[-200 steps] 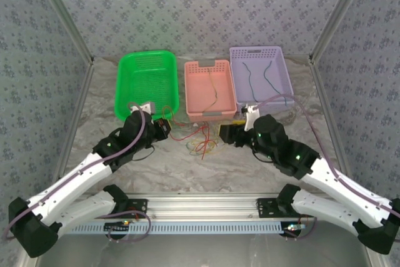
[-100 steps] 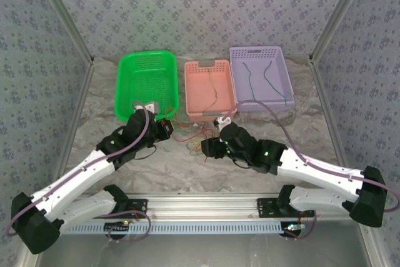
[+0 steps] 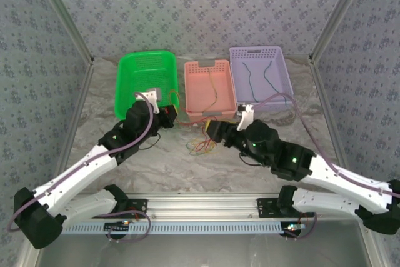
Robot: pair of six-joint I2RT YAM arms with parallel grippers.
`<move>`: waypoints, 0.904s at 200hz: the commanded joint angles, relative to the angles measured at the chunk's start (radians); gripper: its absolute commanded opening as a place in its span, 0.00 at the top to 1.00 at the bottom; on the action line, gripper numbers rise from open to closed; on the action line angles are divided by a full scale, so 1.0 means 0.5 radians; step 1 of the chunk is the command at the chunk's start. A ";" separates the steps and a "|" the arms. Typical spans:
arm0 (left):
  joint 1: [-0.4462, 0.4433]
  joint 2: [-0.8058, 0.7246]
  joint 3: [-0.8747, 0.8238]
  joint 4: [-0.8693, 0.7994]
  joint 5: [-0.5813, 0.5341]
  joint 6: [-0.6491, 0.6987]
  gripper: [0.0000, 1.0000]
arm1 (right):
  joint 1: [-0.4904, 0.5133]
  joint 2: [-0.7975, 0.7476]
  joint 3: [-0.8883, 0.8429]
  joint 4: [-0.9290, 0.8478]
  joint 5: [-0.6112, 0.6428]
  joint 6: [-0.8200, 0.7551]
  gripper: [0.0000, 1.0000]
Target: Untangle the cables
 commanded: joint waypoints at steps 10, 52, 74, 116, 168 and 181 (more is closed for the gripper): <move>-0.009 0.022 -0.133 0.536 -0.162 0.035 1.00 | -0.019 0.263 0.062 0.415 0.000 0.700 0.35; -0.095 0.050 -0.248 0.819 -0.262 0.014 1.00 | -0.107 0.455 -0.054 0.941 0.083 1.225 0.35; -0.143 0.079 -0.276 0.886 -0.315 0.014 1.00 | -0.157 0.547 -0.015 0.973 0.054 1.329 0.36; -0.200 0.112 -0.301 0.960 -0.344 -0.001 1.00 | -0.231 0.694 -0.068 1.119 0.021 1.533 0.42; -0.253 0.148 -0.320 0.974 -0.340 0.014 1.00 | -0.358 0.715 -0.042 1.183 -0.006 1.601 0.66; -0.261 0.157 -0.326 0.985 -0.335 0.011 1.00 | -0.377 0.705 -0.030 1.164 -0.023 1.604 0.82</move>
